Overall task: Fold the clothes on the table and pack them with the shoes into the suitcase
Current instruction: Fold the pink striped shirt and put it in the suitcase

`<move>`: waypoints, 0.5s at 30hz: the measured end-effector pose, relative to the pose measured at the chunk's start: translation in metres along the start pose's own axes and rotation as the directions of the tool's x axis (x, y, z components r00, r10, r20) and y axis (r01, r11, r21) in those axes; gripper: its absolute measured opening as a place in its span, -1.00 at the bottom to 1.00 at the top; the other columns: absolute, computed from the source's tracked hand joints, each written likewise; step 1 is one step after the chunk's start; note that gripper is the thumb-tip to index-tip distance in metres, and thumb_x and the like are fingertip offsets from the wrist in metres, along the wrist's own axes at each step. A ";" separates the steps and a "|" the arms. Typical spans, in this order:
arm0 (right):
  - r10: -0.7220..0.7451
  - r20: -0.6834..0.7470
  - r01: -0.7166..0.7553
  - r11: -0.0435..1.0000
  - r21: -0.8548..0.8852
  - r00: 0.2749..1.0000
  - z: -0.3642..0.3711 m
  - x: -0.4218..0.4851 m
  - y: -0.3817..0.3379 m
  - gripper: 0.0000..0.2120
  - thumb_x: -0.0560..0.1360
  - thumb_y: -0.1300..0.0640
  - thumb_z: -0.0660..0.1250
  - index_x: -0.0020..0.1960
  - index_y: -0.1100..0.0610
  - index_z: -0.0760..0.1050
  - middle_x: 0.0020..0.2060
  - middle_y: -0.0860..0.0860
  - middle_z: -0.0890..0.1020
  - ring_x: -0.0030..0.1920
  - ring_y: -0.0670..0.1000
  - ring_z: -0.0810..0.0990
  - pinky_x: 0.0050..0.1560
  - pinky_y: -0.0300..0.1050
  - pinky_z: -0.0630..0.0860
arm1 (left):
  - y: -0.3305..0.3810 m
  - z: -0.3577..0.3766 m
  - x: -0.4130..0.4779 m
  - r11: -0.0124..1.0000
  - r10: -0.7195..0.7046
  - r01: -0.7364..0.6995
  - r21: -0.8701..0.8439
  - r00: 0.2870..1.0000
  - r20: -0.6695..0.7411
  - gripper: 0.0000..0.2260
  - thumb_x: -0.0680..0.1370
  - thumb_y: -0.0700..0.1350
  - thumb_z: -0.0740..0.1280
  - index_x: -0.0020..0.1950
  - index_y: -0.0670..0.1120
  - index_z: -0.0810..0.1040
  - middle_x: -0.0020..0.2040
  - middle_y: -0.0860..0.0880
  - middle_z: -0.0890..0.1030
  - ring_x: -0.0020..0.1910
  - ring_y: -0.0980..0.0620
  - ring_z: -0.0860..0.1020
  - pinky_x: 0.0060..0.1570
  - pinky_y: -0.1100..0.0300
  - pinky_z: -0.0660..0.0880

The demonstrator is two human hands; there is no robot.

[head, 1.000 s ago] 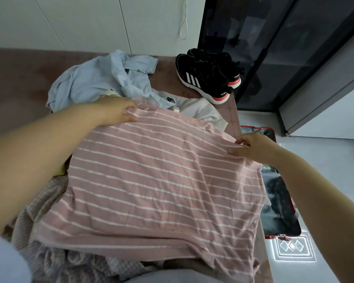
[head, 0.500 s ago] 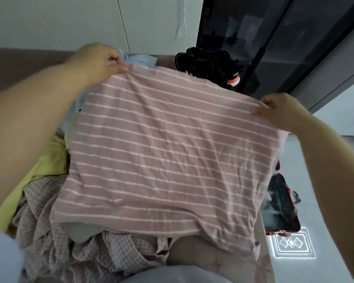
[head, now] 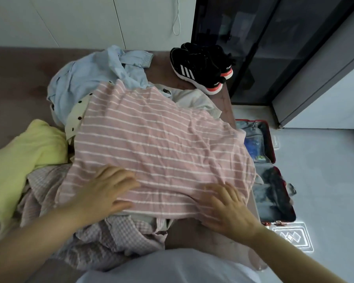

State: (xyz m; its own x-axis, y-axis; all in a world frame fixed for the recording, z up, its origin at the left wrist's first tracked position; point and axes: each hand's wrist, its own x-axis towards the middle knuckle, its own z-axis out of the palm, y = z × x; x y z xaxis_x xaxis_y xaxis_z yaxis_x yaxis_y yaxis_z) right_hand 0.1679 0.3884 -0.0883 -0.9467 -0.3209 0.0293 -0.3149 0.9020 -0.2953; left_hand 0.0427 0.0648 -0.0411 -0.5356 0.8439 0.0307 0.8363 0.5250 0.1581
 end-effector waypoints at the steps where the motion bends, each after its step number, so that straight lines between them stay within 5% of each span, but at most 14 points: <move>1: 0.000 0.019 0.001 1.000 -0.024 1.000 0.006 -0.013 0.000 -0.49 0.37 -0.26 0.26 0.24 -0.06 0.36 0.22 0.00 0.37 0.22 0.12 0.36 0.31 0.04 0.20 | 0.000 0.006 -0.014 0.999 -0.031 0.031 -0.012 0.999 0.021 -0.54 0.55 0.28 0.00 0.09 0.02 0.53 0.02 0.05 0.57 0.04 0.09 0.40 0.18 0.28 0.17; 5: 0.040 0.104 -0.031 0.996 -0.087 0.994 0.016 -0.040 0.014 -0.41 0.26 -0.01 0.44 0.27 -0.08 0.37 0.25 -0.01 0.41 0.19 0.08 0.43 0.29 0.04 0.36 | -0.010 0.010 -0.047 0.986 -0.142 0.142 -0.088 0.990 0.004 -0.48 0.54 0.28 0.02 0.00 -0.02 0.65 -0.07 0.05 0.65 -0.02 0.17 0.43 0.13 0.40 0.20; 8: 0.114 0.092 -0.110 0.993 -0.040 0.989 0.004 -0.049 0.024 -0.27 0.14 0.25 0.55 0.24 -0.09 0.42 0.07 -0.05 0.61 -0.05 0.04 0.64 -0.10 -0.07 0.63 | -0.010 0.002 -0.056 0.982 -0.150 0.146 -0.122 0.988 -0.031 -0.42 0.59 0.23 -0.04 -0.15 -0.04 0.69 -0.21 0.07 0.65 -0.12 0.17 0.44 -0.12 0.38 0.35; 11: 0.171 -0.039 -0.168 0.983 0.075 0.984 -0.032 -0.050 0.023 -0.68 0.46 0.07 0.27 0.20 -0.07 0.46 -0.05 -0.03 0.69 -0.27 0.04 0.68 -0.44 -0.17 0.56 | -0.015 -0.017 -0.064 0.973 -0.151 0.127 -0.191 0.982 -0.114 -0.41 0.59 0.25 -0.06 -0.15 -0.01 0.68 -0.12 0.39 0.53 -0.13 0.20 0.45 -0.13 0.46 0.33; 13: 0.177 -0.102 -0.167 0.981 0.103 0.979 -0.049 -0.053 0.024 -0.63 0.58 -0.11 0.05 0.17 0.01 0.53 -0.04 0.01 0.69 -0.25 0.03 0.68 -0.41 -0.16 0.55 | -0.017 -0.028 -0.069 0.969 -0.162 0.129 -0.212 0.976 -0.145 -0.50 0.57 0.24 0.02 -0.10 0.00 0.67 -0.04 0.54 0.42 -0.12 0.22 0.45 -0.06 0.50 0.30; 15: 0.155 -0.078 -0.148 0.985 0.087 0.985 -0.053 -0.060 0.025 -0.56 0.59 -0.17 -0.01 0.14 0.01 0.56 -0.07 -0.01 0.70 -0.22 0.01 0.68 -0.30 -0.18 0.55 | -0.016 -0.024 -0.073 0.984 -0.143 0.124 -0.130 0.980 -0.141 -0.67 0.52 0.09 0.13 -0.08 0.02 0.65 -0.11 0.47 0.39 -0.11 0.21 0.44 -0.08 0.41 0.33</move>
State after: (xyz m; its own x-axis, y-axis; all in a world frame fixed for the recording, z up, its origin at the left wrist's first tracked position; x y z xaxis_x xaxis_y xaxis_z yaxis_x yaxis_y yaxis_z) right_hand 0.2129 0.4459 -0.0465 -0.9865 -0.1537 0.0574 -0.1639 0.9109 -0.3786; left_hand 0.0658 -0.0077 -0.0223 -0.6605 0.7364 0.1469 0.7407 0.6069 0.2881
